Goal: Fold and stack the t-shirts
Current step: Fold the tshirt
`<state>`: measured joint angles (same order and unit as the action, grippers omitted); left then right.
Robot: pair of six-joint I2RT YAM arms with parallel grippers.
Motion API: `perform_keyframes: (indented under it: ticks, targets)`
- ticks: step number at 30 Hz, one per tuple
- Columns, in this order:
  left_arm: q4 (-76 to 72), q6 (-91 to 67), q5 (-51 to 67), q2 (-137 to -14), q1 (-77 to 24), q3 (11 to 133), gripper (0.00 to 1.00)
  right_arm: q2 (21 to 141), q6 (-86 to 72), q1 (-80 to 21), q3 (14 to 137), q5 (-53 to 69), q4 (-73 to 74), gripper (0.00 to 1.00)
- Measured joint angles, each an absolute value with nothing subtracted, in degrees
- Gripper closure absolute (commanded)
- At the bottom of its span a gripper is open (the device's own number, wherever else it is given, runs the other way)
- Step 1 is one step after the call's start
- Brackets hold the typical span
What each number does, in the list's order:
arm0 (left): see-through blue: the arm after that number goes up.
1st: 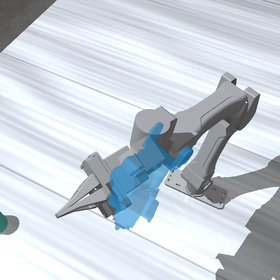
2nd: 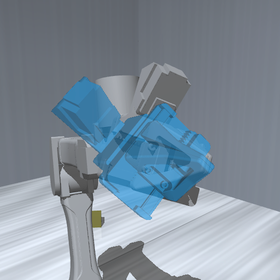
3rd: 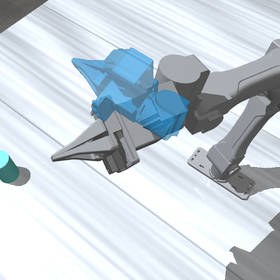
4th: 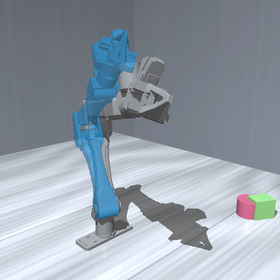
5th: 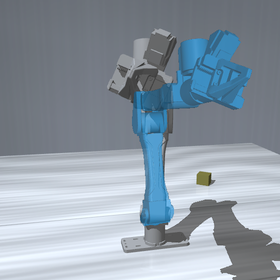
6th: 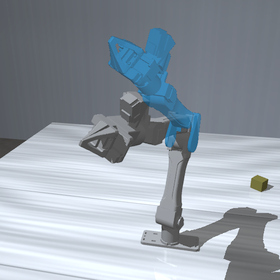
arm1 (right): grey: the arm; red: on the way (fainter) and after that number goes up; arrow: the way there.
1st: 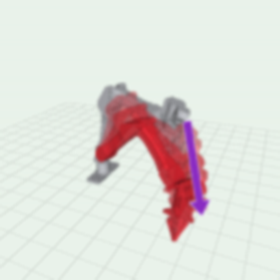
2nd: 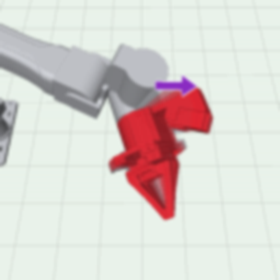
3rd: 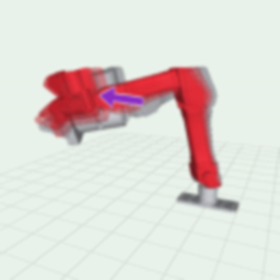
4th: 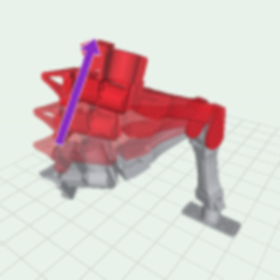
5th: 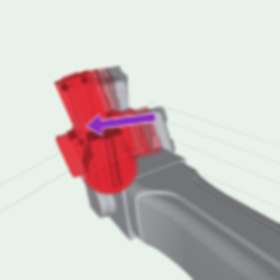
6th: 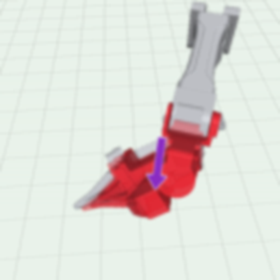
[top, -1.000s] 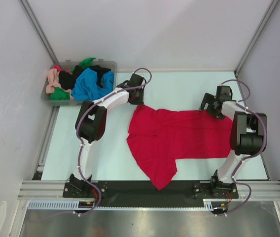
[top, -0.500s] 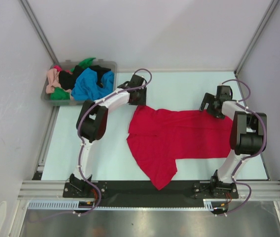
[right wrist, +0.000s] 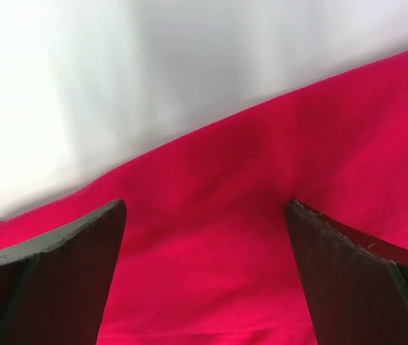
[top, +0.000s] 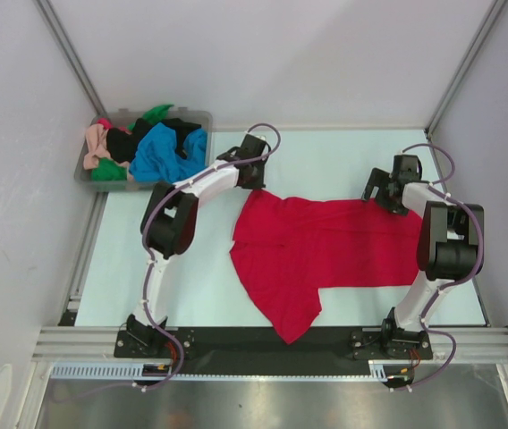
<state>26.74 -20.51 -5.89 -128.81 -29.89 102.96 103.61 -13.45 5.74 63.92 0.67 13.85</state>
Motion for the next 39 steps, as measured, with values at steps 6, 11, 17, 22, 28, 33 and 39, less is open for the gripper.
perform_keyframes:
  ticks: [6,11,17,22,28,33,39]
  targets:
    - [26.9,-20.8,-7.8,-128.8,-29.6,103.0,1.00,103.6,-13.5,5.7,63.9,0.6,13.8,0.01]
    - [26.6,-22.9,-9.8,-128.6,-29.1,101.9,1.00,103.6,-13.5,5.7,63.9,-0.3,13.9,0.01]
    - [26.0,-28.9,-12.5,-125.5,-27.5,96.4,1.00,103.6,-13.5,5.7,63.8,-1.1,13.9,0.01]
    - [24.7,-33.5,-13.2,-121.3,-25.7,91.4,1.00,103.6,-13.5,5.7,63.5,-1.5,14.0,0.01]
    - [23.9,-35.0,-14.1,-120.0,-24.8,91.2,1.00,103.6,-13.5,5.8,63.4,-1.9,14.1,0.01]
    - [23.4,-34.3,-14.4,-120.0,-24.8,89.9,0.74,103.4,-13.5,5.8,63.3,-1.9,14.4,0.00]
    - [24.6,-29.3,-14.9,-116.3,-25.1,89.7,0.24,99.0,-13.4,6.2,64.6,-2.1,16.8,0.00]
